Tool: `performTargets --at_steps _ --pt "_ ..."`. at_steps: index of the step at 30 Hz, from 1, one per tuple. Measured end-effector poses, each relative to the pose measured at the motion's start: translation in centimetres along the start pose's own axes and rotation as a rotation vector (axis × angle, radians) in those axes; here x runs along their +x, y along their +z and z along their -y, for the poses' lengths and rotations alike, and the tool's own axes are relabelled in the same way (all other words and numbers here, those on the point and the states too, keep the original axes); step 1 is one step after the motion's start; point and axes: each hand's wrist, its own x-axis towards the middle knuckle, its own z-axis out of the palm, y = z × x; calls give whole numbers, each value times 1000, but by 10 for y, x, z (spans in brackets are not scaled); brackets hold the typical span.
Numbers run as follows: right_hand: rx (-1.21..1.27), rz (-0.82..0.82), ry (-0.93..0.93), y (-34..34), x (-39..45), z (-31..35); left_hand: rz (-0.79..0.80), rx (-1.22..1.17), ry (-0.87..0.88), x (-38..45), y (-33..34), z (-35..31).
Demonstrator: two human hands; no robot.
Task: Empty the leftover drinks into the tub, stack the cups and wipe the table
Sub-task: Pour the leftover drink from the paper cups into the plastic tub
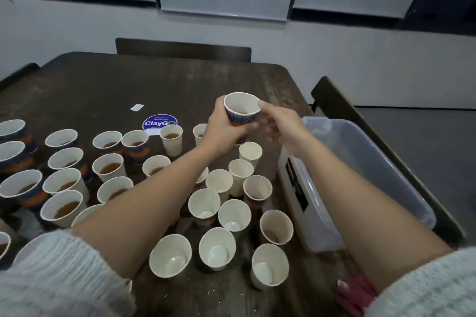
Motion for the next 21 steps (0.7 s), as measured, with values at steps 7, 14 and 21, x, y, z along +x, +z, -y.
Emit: performTargets --at_steps 7,14,21 --pt "142 175 247 -76 -21 -29 121 -83 58 -10 71 -25" --pt "293 139 174 -125 -30 -52 193 -119 86 -16 129 -34" --pt "299 -41 144 -150 -21 -75 281 21 62 -12 163 -31"
